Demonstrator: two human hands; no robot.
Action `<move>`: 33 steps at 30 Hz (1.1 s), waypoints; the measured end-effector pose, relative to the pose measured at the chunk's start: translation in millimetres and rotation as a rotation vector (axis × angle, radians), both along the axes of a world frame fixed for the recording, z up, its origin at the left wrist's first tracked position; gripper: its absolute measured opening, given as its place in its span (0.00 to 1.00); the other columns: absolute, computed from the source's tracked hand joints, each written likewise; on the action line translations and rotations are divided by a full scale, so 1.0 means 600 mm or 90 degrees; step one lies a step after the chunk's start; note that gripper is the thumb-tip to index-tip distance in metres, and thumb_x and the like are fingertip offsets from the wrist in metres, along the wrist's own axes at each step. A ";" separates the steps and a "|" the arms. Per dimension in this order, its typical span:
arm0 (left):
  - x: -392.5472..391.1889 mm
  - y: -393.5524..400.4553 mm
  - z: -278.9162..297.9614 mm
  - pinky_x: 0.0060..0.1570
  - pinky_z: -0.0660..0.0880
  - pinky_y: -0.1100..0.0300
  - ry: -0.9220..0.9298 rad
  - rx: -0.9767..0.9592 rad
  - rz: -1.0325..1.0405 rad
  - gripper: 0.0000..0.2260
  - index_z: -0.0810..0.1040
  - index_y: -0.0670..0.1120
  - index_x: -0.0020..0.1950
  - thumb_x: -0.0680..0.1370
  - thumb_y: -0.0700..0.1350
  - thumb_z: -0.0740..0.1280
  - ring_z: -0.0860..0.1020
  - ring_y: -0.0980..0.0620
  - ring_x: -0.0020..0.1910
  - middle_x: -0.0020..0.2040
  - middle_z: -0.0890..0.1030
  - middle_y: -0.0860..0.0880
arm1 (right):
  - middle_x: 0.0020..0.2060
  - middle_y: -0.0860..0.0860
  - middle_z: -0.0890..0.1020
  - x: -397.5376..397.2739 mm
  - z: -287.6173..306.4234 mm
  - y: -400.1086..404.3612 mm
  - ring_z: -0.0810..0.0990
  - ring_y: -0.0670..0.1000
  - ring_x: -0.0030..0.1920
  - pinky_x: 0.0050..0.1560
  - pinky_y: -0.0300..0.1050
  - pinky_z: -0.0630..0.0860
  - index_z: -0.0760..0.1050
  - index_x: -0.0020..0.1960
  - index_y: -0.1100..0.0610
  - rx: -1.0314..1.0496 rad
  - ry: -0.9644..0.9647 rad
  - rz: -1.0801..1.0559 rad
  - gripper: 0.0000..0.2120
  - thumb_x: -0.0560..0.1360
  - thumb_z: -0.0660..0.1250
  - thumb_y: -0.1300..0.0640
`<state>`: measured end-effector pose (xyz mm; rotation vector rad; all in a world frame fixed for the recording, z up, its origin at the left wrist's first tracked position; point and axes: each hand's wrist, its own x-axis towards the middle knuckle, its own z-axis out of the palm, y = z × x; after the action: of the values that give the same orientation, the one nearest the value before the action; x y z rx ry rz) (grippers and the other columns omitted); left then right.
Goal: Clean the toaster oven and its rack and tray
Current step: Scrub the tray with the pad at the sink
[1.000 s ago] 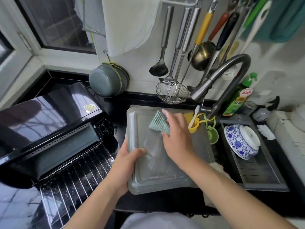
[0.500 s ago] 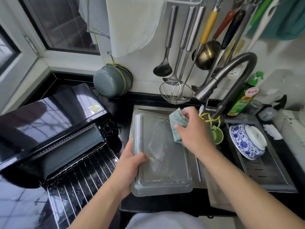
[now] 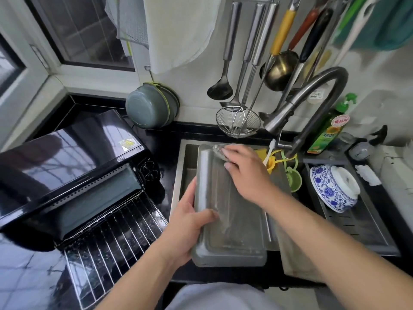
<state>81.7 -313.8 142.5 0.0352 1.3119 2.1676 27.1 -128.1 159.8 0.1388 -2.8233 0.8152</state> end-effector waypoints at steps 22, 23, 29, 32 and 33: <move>-0.006 -0.043 -0.020 0.50 0.81 0.42 -0.037 0.062 0.105 0.34 0.78 0.55 0.69 0.65 0.34 0.64 0.82 0.39 0.51 0.58 0.82 0.40 | 0.69 0.51 0.71 0.036 -0.020 0.014 0.64 0.53 0.70 0.71 0.51 0.65 0.77 0.67 0.51 0.008 0.000 -0.081 0.20 0.78 0.64 0.66; -0.011 -0.047 -0.021 0.50 0.81 0.41 -0.046 0.063 0.125 0.34 0.78 0.55 0.69 0.65 0.35 0.65 0.82 0.38 0.52 0.59 0.82 0.40 | 0.73 0.49 0.68 0.069 -0.023 0.005 0.60 0.51 0.74 0.74 0.50 0.60 0.74 0.70 0.49 0.022 -0.003 -0.025 0.22 0.78 0.63 0.66; -0.029 -0.051 -0.020 0.47 0.83 0.43 -0.019 0.032 0.107 0.35 0.77 0.56 0.71 0.65 0.33 0.64 0.82 0.38 0.52 0.60 0.82 0.40 | 0.78 0.38 0.53 0.045 -0.012 0.041 0.44 0.39 0.78 0.79 0.52 0.48 0.60 0.76 0.42 0.036 -0.114 0.085 0.25 0.84 0.55 0.62; -0.035 -0.044 -0.015 0.48 0.82 0.43 -0.017 0.053 0.128 0.34 0.76 0.53 0.70 0.65 0.33 0.64 0.82 0.40 0.52 0.59 0.82 0.41 | 0.78 0.39 0.56 0.032 0.010 0.030 0.45 0.40 0.78 0.80 0.51 0.48 0.64 0.75 0.44 0.016 -0.095 0.084 0.23 0.83 0.55 0.62; -0.044 -0.047 -0.014 0.47 0.83 0.45 -0.029 0.064 0.161 0.33 0.77 0.52 0.69 0.65 0.33 0.64 0.82 0.41 0.51 0.58 0.83 0.41 | 0.78 0.39 0.56 0.062 0.008 0.015 0.44 0.39 0.78 0.79 0.49 0.46 0.64 0.75 0.44 0.028 -0.098 0.125 0.23 0.83 0.55 0.61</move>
<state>55.6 -341.9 134.4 -0.1463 1.2368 2.4308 64.5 -118.8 164.8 0.3810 -3.0086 0.8376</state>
